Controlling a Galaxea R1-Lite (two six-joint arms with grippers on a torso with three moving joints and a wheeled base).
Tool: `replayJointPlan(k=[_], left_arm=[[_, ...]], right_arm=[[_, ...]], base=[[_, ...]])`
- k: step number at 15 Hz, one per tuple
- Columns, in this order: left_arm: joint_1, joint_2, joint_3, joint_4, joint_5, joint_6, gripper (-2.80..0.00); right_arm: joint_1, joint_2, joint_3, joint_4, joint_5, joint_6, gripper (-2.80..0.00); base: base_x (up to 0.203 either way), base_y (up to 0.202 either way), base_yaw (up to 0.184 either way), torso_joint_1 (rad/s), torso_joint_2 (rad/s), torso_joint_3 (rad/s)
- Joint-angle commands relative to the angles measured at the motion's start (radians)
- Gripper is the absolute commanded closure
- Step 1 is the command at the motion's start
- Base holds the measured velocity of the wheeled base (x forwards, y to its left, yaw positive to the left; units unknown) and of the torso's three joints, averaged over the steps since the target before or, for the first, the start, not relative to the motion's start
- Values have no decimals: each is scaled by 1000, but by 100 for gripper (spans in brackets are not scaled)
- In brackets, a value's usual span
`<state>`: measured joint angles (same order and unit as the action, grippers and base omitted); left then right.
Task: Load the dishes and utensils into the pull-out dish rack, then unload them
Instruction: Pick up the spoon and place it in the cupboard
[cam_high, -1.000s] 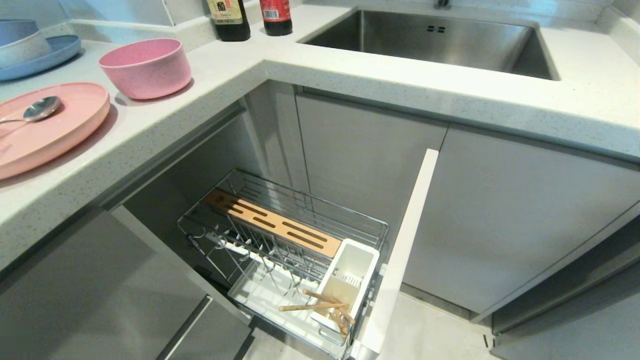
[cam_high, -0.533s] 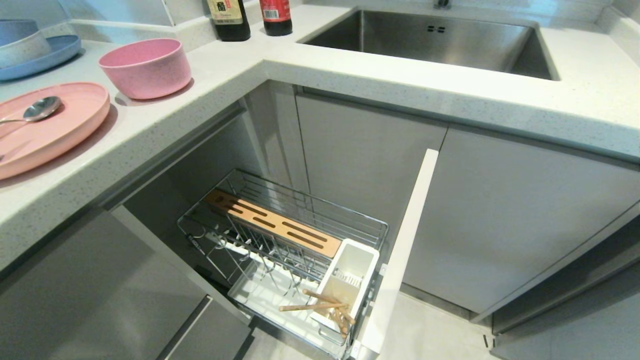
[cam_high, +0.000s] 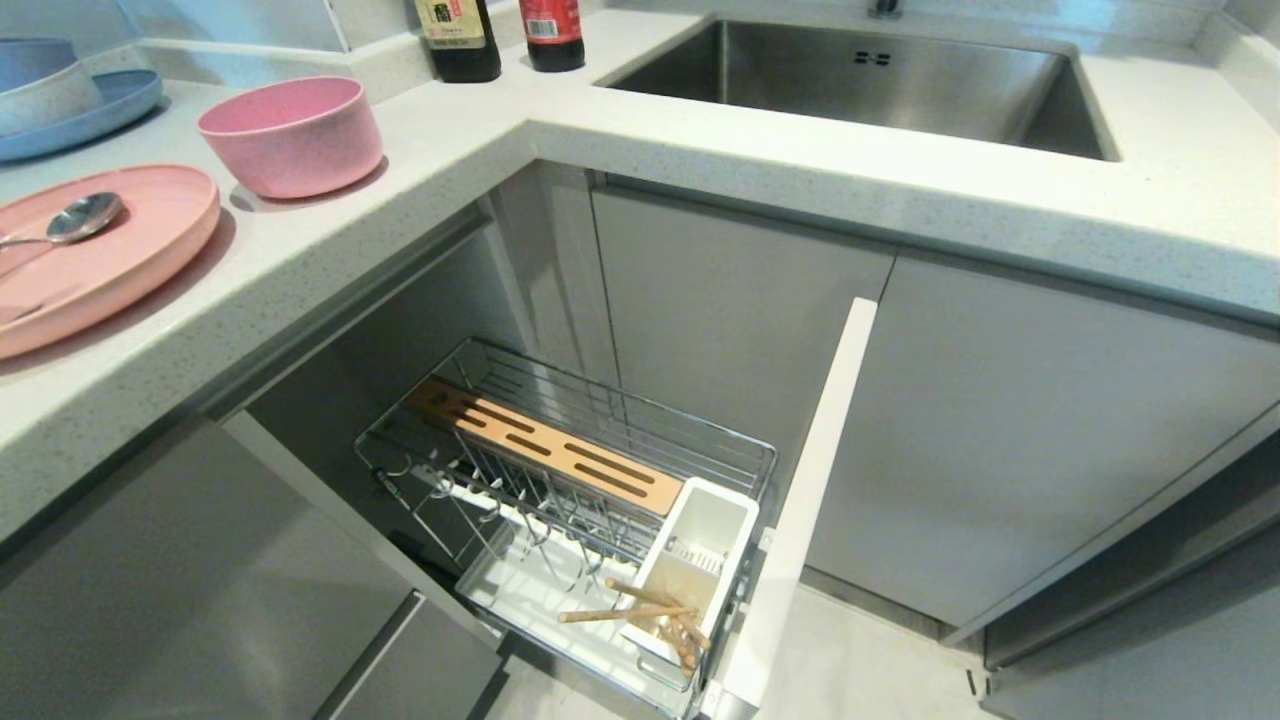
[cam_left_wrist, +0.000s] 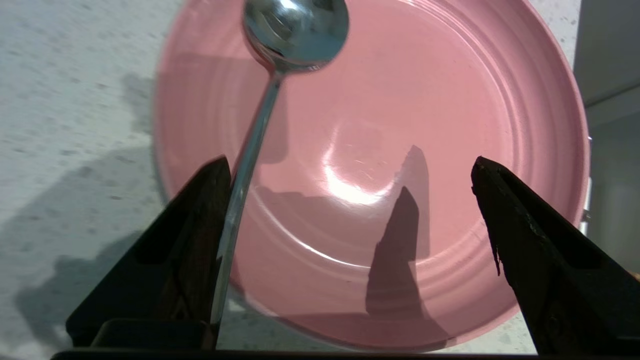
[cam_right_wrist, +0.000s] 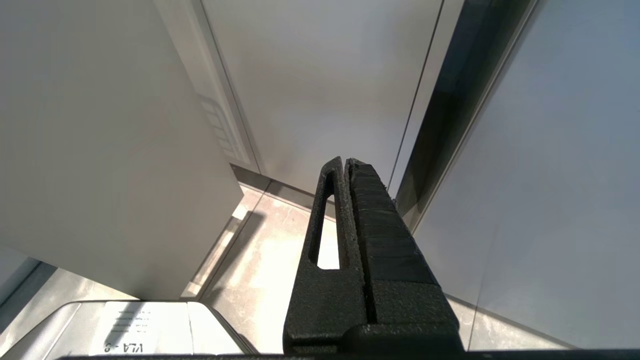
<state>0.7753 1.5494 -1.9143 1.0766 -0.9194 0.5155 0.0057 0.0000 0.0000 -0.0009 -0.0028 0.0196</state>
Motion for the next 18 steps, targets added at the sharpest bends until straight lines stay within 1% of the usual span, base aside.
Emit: replayJointPlan(k=[1, 5, 7, 9, 10, 12, 18], left_arm=[[-20, -2, 0, 21, -5, 3, -280], [-44, -12, 0, 29, -1, 3, -280], [-44, -12, 0, 23, 19, 3, -280], [-44, -9, -2, 6, 133, 4, -280], [-44, -8, -2, 1, 170, 4, -280], [-44, -9, -2, -3, 183, 6, -280], [-65, -11, 0, 2, 183, 6, -280]], right_arm=[[0, 0, 2, 0, 0, 0, 0], [0, 0, 2, -1, 0, 0, 0], [0, 0, 2, 0, 0, 0, 0], [0, 0, 2, -1, 0, 0, 0], [0, 0, 2, -1, 0, 0, 0], [0, 0, 2, 0, 1, 0, 0], [0, 0, 2, 0, 0, 0, 0]], base=[[0, 0, 0, 0, 0, 0], [0, 0, 0, 0, 0, 0], [0, 0, 0, 0, 0, 0], [0, 0, 0, 0, 0, 0], [0, 0, 0, 0, 0, 0], [0, 0, 0, 0, 0, 0], [0, 0, 0, 0, 0, 0]])
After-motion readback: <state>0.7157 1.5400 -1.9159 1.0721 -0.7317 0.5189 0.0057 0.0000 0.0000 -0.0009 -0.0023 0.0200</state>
